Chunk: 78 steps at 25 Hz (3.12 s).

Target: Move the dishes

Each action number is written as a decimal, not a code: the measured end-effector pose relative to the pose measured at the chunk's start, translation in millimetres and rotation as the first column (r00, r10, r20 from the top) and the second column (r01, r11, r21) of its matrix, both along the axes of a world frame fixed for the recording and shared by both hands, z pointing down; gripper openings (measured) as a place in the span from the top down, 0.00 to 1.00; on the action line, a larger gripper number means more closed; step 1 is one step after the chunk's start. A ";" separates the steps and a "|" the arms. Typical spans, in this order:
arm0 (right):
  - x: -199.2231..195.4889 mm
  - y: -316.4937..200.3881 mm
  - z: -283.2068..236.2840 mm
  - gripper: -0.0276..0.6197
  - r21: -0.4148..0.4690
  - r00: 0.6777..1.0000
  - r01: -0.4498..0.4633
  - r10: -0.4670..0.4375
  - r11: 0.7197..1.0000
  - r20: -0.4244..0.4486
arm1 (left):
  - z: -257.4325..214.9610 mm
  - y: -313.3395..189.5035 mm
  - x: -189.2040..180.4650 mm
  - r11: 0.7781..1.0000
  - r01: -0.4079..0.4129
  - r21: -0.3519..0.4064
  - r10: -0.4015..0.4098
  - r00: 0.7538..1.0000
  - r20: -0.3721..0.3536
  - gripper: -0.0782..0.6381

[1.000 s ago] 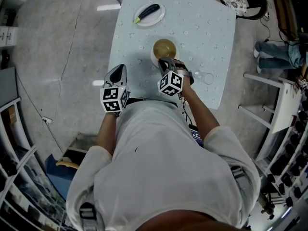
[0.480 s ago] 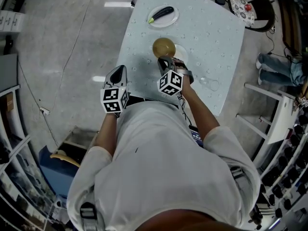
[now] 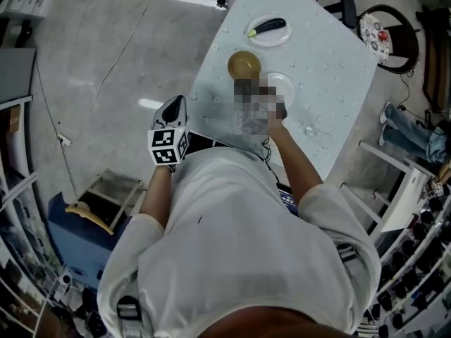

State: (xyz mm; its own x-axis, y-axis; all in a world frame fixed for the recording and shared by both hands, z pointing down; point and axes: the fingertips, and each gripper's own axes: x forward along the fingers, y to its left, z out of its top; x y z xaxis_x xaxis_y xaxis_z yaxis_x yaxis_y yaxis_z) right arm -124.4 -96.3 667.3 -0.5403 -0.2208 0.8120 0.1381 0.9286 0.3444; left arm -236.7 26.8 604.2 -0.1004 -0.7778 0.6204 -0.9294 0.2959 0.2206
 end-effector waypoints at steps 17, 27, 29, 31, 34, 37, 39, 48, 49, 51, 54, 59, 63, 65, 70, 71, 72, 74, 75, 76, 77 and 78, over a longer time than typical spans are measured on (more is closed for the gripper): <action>-38.3 -8.4 9.6 0.94 0.042 0.999 -0.027 0.028 0.999 -0.034 | -2.5 -3.1 -45.0 0.998 -0.060 -0.004 0.060 0.998 0.013 0.87; -32.5 -6.1 18.0 0.86 -0.003 0.993 -0.116 0.116 0.993 -0.012 | 2.7 -13.6 -34.8 0.991 -0.137 -0.012 0.137 0.991 -0.003 0.87; -33.7 -6.2 13.1 0.76 -0.045 0.988 -0.151 0.152 0.988 0.026 | 2.9 -17.1 -33.2 0.990 -0.143 -0.010 0.143 0.990 -0.006 0.87; -33.1 -7.0 7.3 0.75 -0.072 0.982 -0.175 0.179 0.982 0.059 | 2.5 -21.7 -31.0 0.988 -0.151 -0.007 0.151 0.988 -0.006 0.87; -26.4 -8.3 -0.4 0.74 -0.094 0.971 -0.214 0.222 0.972 0.093 | 1.2 -29.1 -23.5 0.985 -0.175 -0.001 0.175 0.985 -0.004 0.87; -13.6 -10.1 -8.3 0.76 -0.134 0.947 -0.280 0.296 0.951 0.125 | 0.2 -38.4 -11.8 0.978 -0.209 0.004 0.209 0.978 -0.008 0.87; -2.8 -11.1 -13.0 0.78 -0.165 0.926 -0.325 0.349 0.931 0.146 | 0.3 -45.1 -1.8 0.972 -0.237 0.007 0.237 0.971 -0.012 0.87; 69.4 -19.9 -20.4 0.88 -0.285 0.775 -0.546 0.604 0.788 0.184 | 2.2 -82.4 53.3 0.923 -0.385 0.021 0.385 0.922 -0.025 0.87; 78.8 -20.6 -21.3 0.88 -0.291 0.756 -0.567 0.627 0.771 0.188 | 2.3 -86.5 60.3 0.916 -0.402 0.022 0.402 0.915 -0.024 0.87; 97.9 -22.2 -23.9 0.91 -0.289 0.717 -0.610 0.669 0.738 0.194 | 2.1 -95.2 74.8 0.897 -0.441 0.027 0.441 0.897 -0.025 0.87; 123.8 -24.2 -27.9 0.96 -0.299 0.652 -0.669 0.731 0.680 0.204 | 2.0 -108.2 96.9 0.865 -0.501 0.031 0.502 0.864 -0.029 0.87; 160.4 -24.3 -29.3 0.96 -0.401 0.518 -0.732 0.832 0.550 0.196 | 2.0 -126.6 134.0 0.817 -0.576 0.037 0.577 0.816 -0.036 0.87; 187.0 -26.2 -36.4 0.96 -0.415 0.434 -0.771 0.875 0.483 0.213 | -0.8 -137.6 161.1 0.782 -0.621 0.047 0.623 0.781 -0.037 0.87; 195.4 -26.0 -41.4 0.96 -0.408 0.419 -0.778 0.878 0.478 0.231 | -3.9 -142.6 172.8 0.770 -0.635 0.055 0.638 0.770 -0.036 0.87; 213.0 -30.7 -57.8 0.96 -0.426 0.354 -0.789 0.894 0.443 0.276 | -23.5 -155.9 197.4 0.752 -0.651 0.104 0.656 0.754 -0.022 0.87; 216.2 -32.5 -61.6 0.96 -0.430 0.341 -0.790 0.896 0.437 0.284 | -27.5 -158.0 201.3 0.750 -0.651 0.113 0.657 0.753 -0.019 0.87; 219.1 -34.6 -65.3 0.96 -0.432 0.334 -0.791 0.897 0.434 0.291 | -31.4 -160.1 204.7 0.749 -0.651 0.124 0.657 0.753 -0.016 0.87; 220.5 -39.3 -74.8 0.96 -0.434 0.330 -0.785 0.891 0.442 0.312 | -39.8 -164.0 209.6 0.749 -0.647 0.145 0.655 0.756 -0.009 0.87; 219.3 -41.6 -81.1 0.96 -0.436 0.330 -0.780 0.886 0.450 0.325 | -44.6 -165.5 211.3 0.749 -0.643 0.157 0.652 0.758 -0.005 0.87; 218.2 -43.9 -87.7 0.96 -0.436 0.330 -0.775 0.881 0.458 0.340 | -49.9 -166.9 212.9 0.749 -0.640 0.171 0.650 0.760 -0.001 0.87; 217.3 -46.1 -94.6 0.96 -0.436 0.327 -0.771 0.876 0.464 0.354 | -55.6 -168.1 214.5 0.747 -0.638 0.184 0.649 0.761 0.004 0.87; 216.6 -48.2 -101.9 0.96 -0.437 0.322 -0.768 0.872 0.468 0.369 | -61.5 -169.4 216.1 0.745 -0.637 0.198 0.649 0.761 0.009 0.87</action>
